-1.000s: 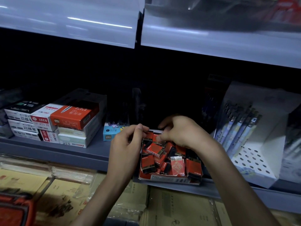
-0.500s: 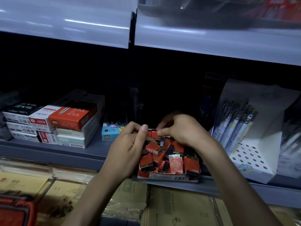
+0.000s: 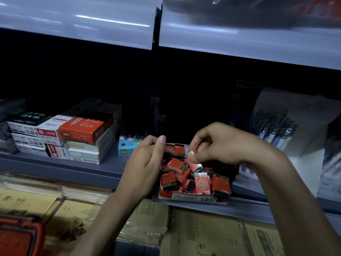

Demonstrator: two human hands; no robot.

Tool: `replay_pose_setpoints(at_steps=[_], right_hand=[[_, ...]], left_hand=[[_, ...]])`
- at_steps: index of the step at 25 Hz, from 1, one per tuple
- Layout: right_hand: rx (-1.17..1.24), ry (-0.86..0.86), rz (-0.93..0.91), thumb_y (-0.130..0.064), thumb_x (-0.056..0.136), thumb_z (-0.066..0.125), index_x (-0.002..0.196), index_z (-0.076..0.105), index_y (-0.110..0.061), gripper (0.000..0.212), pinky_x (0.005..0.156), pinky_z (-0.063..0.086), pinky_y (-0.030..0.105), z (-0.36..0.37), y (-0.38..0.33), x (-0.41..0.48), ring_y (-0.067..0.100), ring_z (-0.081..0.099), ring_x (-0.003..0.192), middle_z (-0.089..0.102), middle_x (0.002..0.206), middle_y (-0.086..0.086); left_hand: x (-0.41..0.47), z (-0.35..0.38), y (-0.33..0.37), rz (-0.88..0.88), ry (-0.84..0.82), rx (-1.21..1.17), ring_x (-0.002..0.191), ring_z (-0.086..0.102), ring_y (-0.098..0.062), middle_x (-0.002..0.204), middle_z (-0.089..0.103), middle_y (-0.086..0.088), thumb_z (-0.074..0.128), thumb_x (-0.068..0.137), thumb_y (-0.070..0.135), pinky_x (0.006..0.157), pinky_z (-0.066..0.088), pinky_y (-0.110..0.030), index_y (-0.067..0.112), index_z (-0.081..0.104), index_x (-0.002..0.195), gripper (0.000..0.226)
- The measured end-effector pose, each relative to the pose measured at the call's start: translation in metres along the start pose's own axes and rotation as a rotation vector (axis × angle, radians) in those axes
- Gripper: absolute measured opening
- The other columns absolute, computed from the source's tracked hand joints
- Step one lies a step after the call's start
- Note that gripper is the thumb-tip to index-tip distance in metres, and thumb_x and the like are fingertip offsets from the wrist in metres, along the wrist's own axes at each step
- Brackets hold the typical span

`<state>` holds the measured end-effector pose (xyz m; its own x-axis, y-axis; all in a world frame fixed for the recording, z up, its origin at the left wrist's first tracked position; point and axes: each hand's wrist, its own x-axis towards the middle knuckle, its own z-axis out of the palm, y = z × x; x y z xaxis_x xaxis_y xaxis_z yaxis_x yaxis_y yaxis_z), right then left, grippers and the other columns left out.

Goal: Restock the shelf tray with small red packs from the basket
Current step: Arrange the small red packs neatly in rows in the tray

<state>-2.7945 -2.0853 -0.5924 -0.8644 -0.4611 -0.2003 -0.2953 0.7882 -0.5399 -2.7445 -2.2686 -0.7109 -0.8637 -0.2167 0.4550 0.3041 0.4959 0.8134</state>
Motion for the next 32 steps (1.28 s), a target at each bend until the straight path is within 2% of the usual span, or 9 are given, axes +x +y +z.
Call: replay_pose_setpoints(at_steps=[2,6,10,13,16,19,21,28,32], right_hand=[[0.163,0.049,-0.017,-0.02,0.079,0.086,0.088,0.077,-0.022,0.013,0.079,0.053,0.024,-0.007,0.002,-0.003,0.011,0.073,0.081,0.077,0.077,-0.003],[0.235,0.301,0.066,-0.027,0.08,0.085,0.083,0.074,-0.03,0.012,0.045,0.042,0.008,-0.009,0.009,0.004,-0.001,0.062,0.057,0.069,0.07,-0.007],[0.149,0.309,0.145,-0.029,0.085,0.08,0.09,0.07,-0.033,0.012,0.045,0.041,0.014,0.002,0.016,0.018,0.003,0.06,0.064,0.068,0.08,-0.005],[0.14,0.287,0.133,-0.03,0.086,0.08,0.093,0.071,-0.031,0.011,0.04,0.037,0.007,0.006,0.019,0.021,0.002,0.055,0.067,0.063,0.078,-0.009],[0.168,0.3,0.029,-0.03,0.087,0.078,0.089,0.069,-0.032,0.01,0.051,0.046,0.009,0.004,0.019,0.018,0.005,0.062,0.064,0.071,0.077,-0.006],[0.295,0.234,-0.134,-0.03,0.094,0.071,0.097,0.071,-0.029,0.003,0.087,0.061,0.038,0.005,0.015,0.014,0.013,0.075,0.079,0.078,0.087,0.001],[0.369,0.168,-0.231,-0.025,0.099,0.065,0.102,0.07,-0.03,0.008,0.086,0.061,0.051,0.01,0.01,0.013,0.023,0.077,0.085,0.077,0.095,0.005],[0.525,0.23,-0.279,-0.013,0.081,0.083,0.102,0.072,-0.01,0.024,0.073,0.062,0.028,0.011,0.009,0.009,0.023,0.078,0.08,0.079,0.087,0.009],[0.459,0.343,-0.205,-0.016,0.084,0.081,0.095,0.076,-0.026,0.016,0.075,0.06,0.023,0.01,0.017,0.016,0.013,0.076,0.081,0.079,0.087,-0.002]], left_hand=[[0.001,-0.001,0.002,-0.031,-0.002,-0.056,0.098,0.063,-0.001,0.1,0.062,0.018,0.034,0.106,0.056,0.082,0.045,-0.023,0.033,0.08,0.092,0.053],[-0.001,-0.005,0.006,-0.041,-0.012,-0.11,0.102,0.064,-0.001,0.103,0.066,0.014,0.045,0.101,0.052,0.086,0.049,-0.023,0.035,0.078,0.096,0.038],[-0.003,-0.002,0.007,-0.051,0.002,-0.128,0.101,0.065,0.0,0.103,0.067,0.014,0.046,0.102,0.049,0.086,0.05,-0.026,0.036,0.077,0.097,0.033],[-0.003,0.0,0.006,-0.063,0.032,-0.137,0.099,0.066,-0.002,0.101,0.069,0.013,0.054,0.103,0.04,0.084,0.051,-0.025,0.035,0.077,0.097,0.025],[0.001,-0.001,0.006,-0.065,0.07,-0.155,0.089,0.065,-0.009,0.095,0.069,0.012,0.07,0.095,0.031,0.077,0.051,-0.018,0.036,0.076,0.101,0.01],[0.004,0.001,0.01,-0.054,0.069,-0.202,0.081,0.063,-0.014,0.094,0.071,0.006,0.076,0.09,0.029,0.076,0.054,-0.026,0.036,0.075,0.107,0.019],[0.004,0.001,0.016,-0.063,0.075,-0.307,0.084,0.064,-0.027,0.094,0.074,0.002,0.075,0.092,0.026,0.078,0.057,-0.04,0.032,0.076,0.108,0.017],[0.007,-0.002,0.023,-0.133,0.058,-0.472,0.095,0.073,-0.031,0.094,0.079,-0.005,0.08,0.087,0.018,0.091,0.057,-0.059,0.016,0.079,0.098,0.012],[0.008,-0.002,0.02,-0.112,0.095,-0.425,0.091,0.073,-0.025,0.091,0.079,0.0,0.073,0.094,0.019,0.084,0.061,-0.04,0.021,0.079,0.097,0.006]])
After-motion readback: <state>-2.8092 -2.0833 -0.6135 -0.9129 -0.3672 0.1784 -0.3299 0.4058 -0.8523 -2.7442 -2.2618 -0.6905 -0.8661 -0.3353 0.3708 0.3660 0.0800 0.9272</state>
